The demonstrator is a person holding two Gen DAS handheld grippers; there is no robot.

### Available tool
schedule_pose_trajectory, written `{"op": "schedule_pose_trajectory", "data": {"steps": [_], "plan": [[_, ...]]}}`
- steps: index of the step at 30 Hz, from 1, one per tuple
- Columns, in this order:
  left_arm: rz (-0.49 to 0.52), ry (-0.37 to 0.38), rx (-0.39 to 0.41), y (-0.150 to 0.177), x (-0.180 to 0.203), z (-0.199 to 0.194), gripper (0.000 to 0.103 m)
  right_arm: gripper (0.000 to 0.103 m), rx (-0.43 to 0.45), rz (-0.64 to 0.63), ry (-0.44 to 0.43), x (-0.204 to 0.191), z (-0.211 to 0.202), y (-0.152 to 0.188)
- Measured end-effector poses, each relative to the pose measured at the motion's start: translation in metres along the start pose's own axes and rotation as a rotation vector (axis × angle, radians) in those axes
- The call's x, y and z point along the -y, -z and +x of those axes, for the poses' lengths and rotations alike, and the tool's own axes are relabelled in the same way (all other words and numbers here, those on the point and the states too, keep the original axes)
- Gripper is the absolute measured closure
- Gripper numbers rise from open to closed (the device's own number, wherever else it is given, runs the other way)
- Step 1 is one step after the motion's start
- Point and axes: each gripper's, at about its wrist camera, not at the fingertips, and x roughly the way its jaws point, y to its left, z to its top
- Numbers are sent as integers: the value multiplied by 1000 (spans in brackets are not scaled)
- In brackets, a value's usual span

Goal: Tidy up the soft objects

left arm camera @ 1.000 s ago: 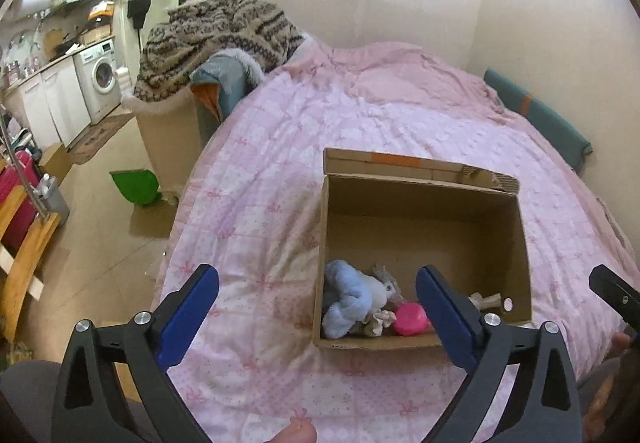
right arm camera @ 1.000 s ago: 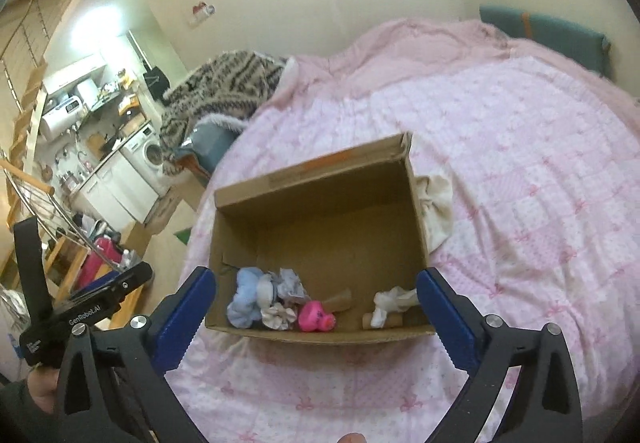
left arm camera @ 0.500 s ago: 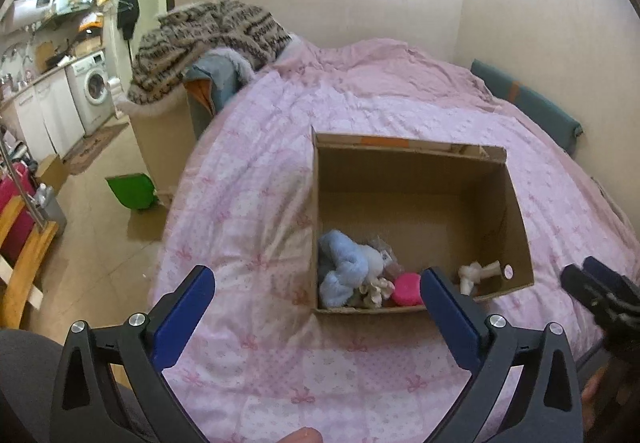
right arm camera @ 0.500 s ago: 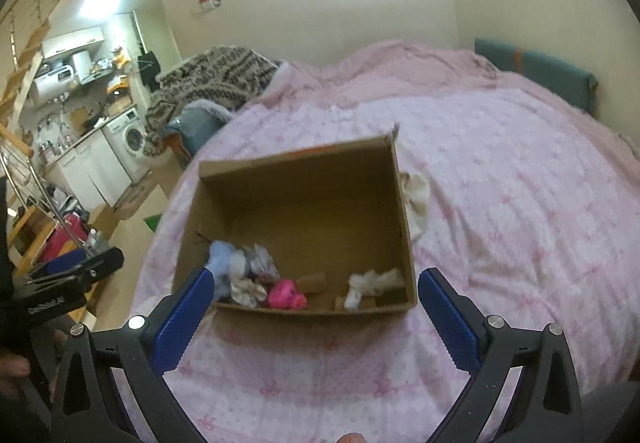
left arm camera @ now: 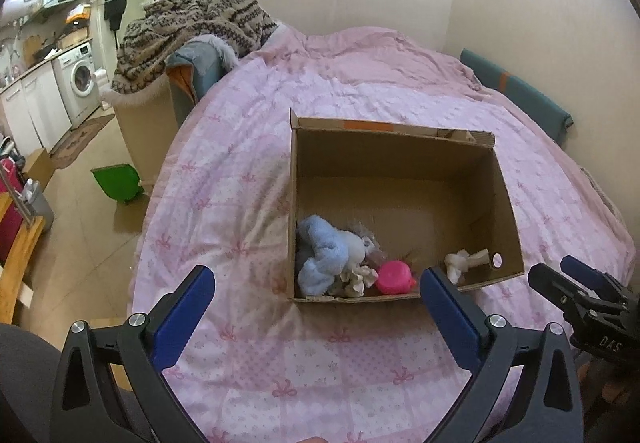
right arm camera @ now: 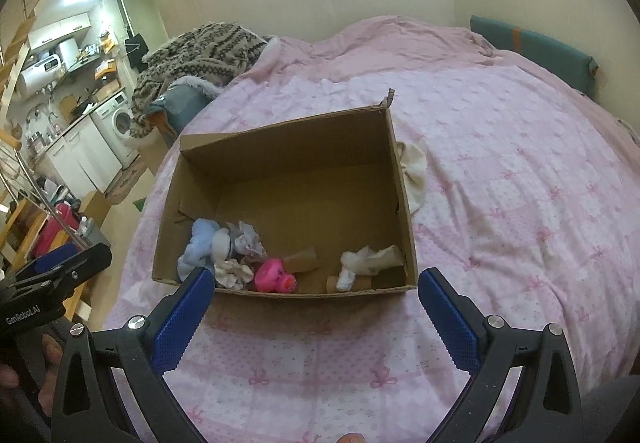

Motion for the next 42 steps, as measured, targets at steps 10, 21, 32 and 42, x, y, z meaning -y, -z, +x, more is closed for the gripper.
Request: {"op": "schedule_pose_trajectory", "data": {"steps": [10, 21, 32, 42], "plan": [[11, 13, 11, 1, 3, -5, 1, 0, -4, -8, 16, 0, 0, 0], [10, 35, 1, 1, 3, -5, 1, 0, 3, -17, 33, 1, 1, -1], [9, 33, -2, 1, 3, -5, 1, 0, 19, -9, 41, 3, -3, -3], [10, 31, -4, 1, 3, -4, 1, 0, 24, -8, 42, 3, -3, -3]]}}
